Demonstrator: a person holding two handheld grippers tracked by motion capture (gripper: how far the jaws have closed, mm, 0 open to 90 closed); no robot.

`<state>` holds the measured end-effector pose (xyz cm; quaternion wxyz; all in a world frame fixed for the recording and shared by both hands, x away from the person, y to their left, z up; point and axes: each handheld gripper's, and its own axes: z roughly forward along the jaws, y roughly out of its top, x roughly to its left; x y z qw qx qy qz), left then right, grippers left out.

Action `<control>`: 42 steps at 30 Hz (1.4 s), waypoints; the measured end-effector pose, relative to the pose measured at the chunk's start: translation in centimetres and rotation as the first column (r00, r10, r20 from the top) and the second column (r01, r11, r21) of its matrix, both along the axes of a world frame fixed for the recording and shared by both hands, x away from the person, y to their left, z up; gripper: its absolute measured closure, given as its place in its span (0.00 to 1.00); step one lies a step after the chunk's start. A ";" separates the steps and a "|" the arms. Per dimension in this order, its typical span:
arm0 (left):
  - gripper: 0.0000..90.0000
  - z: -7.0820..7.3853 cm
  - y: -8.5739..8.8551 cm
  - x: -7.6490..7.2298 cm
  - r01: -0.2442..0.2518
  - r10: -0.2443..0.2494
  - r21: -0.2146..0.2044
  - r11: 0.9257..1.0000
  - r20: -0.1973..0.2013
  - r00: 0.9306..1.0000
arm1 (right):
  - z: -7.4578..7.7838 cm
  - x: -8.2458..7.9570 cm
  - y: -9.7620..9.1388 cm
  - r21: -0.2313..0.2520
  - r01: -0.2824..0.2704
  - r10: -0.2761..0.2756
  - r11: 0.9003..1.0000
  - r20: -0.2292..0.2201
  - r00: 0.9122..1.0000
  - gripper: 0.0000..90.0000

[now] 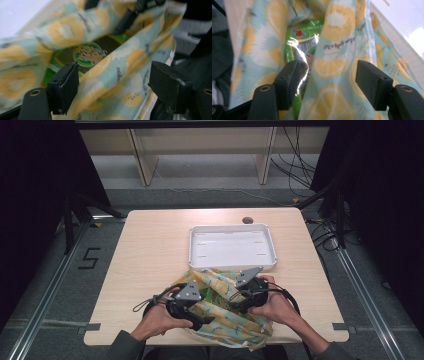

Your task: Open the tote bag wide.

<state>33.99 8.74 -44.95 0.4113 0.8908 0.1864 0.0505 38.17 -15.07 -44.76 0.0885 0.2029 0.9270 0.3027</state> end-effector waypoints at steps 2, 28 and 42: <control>0.46 -0.7 -0.6 0.2 0.016 -0.016 0.025 1.000 0.008 1.000 | -0.2 0.1 0.1 -0.010 0.005 -0.005 1.000 -0.009 1.000 0.49; 0.92 -2.0 -0.7 -4.1 0.165 -0.180 0.209 0.964 0.053 0.982 | 0.5 7.1 -6.7 -0.025 0.270 -0.266 0.962 0.109 0.958 0.94; 0.66 1.6 0.3 -3.8 -0.030 0.036 -0.095 0.995 0.065 0.997 | 4.0 3.7 -5.4 0.151 0.120 -0.132 0.981 0.072 0.989 0.52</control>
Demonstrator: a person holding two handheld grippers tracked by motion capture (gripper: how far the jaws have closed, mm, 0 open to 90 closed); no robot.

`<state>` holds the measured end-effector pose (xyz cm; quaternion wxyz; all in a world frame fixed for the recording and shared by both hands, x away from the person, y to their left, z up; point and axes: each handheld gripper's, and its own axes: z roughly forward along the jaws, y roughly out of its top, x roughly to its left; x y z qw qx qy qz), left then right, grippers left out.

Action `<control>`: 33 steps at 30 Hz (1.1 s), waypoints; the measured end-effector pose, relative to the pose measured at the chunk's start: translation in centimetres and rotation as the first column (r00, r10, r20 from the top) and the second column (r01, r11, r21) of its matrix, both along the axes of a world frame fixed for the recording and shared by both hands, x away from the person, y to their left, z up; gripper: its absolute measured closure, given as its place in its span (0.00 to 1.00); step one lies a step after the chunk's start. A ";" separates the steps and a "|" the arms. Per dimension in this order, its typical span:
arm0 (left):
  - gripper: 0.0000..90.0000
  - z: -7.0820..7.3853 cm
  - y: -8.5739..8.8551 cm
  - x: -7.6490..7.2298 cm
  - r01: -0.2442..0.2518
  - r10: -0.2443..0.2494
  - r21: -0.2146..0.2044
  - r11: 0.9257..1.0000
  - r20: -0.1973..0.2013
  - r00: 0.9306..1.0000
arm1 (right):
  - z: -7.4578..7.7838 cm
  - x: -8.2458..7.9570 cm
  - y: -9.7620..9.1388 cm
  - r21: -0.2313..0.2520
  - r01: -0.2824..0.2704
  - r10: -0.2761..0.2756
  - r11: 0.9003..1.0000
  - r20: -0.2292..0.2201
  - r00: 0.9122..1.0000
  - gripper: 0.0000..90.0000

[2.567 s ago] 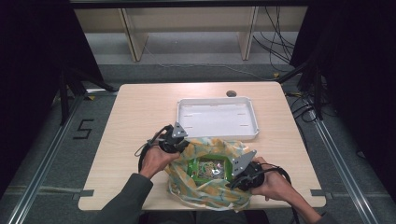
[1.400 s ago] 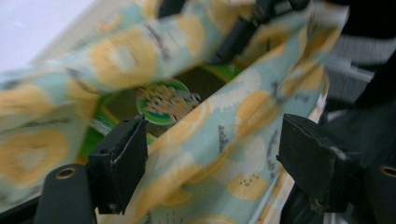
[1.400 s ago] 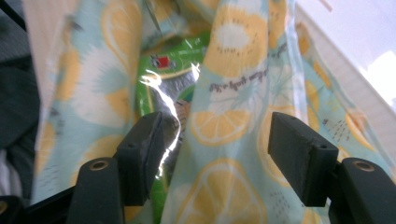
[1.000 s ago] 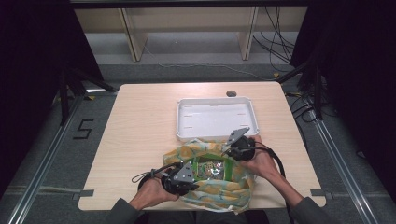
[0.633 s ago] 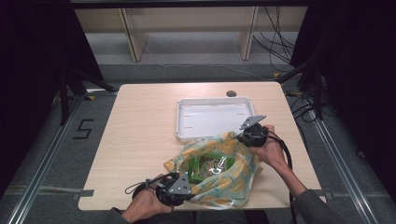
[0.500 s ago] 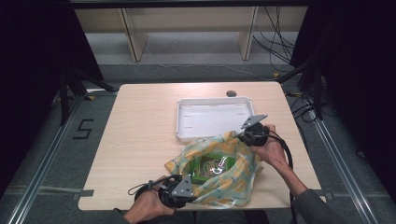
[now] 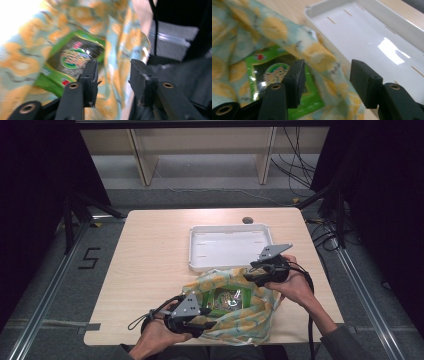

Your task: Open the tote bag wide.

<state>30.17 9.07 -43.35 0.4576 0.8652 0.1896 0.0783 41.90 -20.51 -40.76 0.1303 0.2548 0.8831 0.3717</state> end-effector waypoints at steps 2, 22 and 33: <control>0.72 0.1 0.1 0.1 -0.057 0.057 -0.025 0.998 0.000 0.998 | -0.2 -0.3 0.5 0.007 -0.020 0.020 1.000 -0.011 1.000 0.52; 0.97 -2.6 -2.2 1.7 -0.114 0.122 0.120 0.986 -0.057 0.991 | -3.3 0.0 3.9 -0.091 -0.176 0.162 0.980 -0.147 0.976 0.49; 0.97 -3.8 -2.9 2.1 -0.127 0.144 0.154 0.980 -0.102 0.984 | -5.0 1.6 5.1 -0.146 -0.191 0.156 0.971 -0.221 0.963 0.49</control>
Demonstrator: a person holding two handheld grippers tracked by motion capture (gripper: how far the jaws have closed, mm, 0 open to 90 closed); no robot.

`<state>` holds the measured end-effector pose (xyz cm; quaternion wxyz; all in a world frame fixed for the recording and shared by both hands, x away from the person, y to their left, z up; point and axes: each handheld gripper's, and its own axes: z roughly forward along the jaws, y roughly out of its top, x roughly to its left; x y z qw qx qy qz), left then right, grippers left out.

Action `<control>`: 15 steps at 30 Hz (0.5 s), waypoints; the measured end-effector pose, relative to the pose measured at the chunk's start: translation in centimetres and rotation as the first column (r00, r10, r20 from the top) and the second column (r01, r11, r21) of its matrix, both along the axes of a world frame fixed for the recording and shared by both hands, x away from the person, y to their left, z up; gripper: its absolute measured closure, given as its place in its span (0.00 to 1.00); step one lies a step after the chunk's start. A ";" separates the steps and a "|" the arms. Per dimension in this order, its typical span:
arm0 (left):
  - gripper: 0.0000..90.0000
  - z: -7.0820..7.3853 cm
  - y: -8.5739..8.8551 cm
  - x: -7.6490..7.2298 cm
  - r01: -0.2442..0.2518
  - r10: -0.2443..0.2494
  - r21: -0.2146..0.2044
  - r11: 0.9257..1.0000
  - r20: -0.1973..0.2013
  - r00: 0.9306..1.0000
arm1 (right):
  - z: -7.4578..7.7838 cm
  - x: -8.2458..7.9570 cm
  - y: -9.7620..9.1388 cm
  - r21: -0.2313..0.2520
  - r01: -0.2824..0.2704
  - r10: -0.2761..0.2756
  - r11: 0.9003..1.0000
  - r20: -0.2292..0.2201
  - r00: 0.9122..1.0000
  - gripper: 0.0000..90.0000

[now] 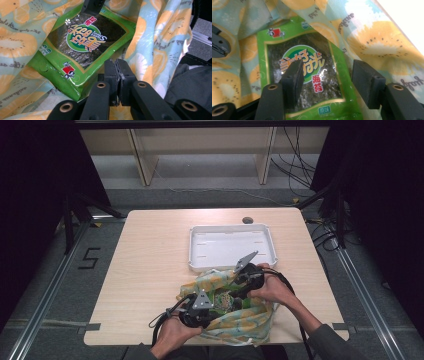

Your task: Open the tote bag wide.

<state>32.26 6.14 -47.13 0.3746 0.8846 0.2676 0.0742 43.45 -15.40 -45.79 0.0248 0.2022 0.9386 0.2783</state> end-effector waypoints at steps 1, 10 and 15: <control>0.97 -0.1 0.0 0.1 0.010 -0.010 0.010 1.000 0.003 1.000 | -0.2 0.1 0.1 -0.003 -0.011 0.011 1.000 -0.012 1.000 0.49; 0.98 -0.8 0.0 0.6 0.008 -0.008 0.034 0.999 -0.018 1.000 | -0.8 0.6 0.2 -0.008 -0.008 0.008 1.000 -0.018 1.000 0.49; 0.98 -0.9 0.1 0.8 0.008 -0.007 0.047 0.999 -0.017 1.000 | -0.9 0.6 0.2 -0.016 -0.005 0.004 1.000 -0.039 0.999 0.49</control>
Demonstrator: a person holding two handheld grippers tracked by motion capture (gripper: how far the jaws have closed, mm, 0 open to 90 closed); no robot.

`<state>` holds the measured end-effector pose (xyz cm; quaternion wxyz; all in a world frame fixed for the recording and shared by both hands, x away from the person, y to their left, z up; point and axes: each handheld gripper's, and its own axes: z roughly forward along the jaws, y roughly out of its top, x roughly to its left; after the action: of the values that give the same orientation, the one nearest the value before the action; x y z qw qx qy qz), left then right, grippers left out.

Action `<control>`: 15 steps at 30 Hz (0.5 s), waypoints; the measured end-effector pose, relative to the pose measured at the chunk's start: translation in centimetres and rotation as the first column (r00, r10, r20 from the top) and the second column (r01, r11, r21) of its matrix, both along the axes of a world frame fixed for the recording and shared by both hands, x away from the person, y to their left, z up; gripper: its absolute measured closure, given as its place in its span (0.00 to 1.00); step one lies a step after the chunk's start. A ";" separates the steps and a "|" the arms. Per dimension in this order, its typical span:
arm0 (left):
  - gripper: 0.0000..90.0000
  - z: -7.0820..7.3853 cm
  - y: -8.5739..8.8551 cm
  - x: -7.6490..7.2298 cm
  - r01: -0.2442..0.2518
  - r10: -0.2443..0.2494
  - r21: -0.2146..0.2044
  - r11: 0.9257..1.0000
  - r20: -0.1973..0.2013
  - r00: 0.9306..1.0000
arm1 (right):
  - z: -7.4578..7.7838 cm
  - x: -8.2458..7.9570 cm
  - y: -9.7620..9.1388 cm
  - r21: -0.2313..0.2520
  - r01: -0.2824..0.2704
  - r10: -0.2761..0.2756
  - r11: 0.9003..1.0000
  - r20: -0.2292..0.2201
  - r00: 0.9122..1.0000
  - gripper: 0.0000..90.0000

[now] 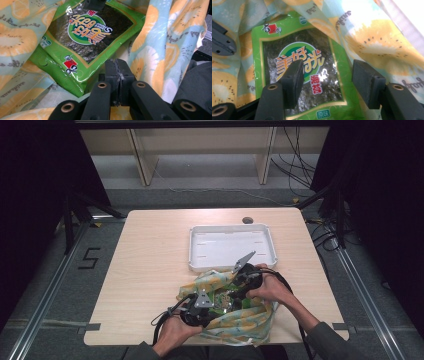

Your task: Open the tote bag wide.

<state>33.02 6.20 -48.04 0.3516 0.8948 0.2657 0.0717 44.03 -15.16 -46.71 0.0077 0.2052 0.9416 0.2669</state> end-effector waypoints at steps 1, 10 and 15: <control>0.98 0.0 0.0 0.0 0.000 0.000 -0.005 1.000 -0.005 1.000 | -0.1 0.1 0.0 0.002 -0.009 0.009 1.000 0.002 1.000 0.49; 0.98 -0.3 -0.1 0.3 0.007 -0.007 0.010 1.000 -0.006 1.000 | -0.6 0.6 0.2 -0.018 0.004 -0.004 1.000 -0.015 1.000 0.46; 0.98 -0.6 -0.4 0.6 0.004 -0.004 0.005 1.000 -0.025 1.000 | -1.1 0.5 0.4 -0.023 0.019 -0.020 1.000 -0.040 0.999 0.46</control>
<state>33.61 5.83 -48.69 0.3462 0.8969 0.2683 0.0604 44.56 -14.73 -47.77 -0.0064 0.2196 0.9425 0.2518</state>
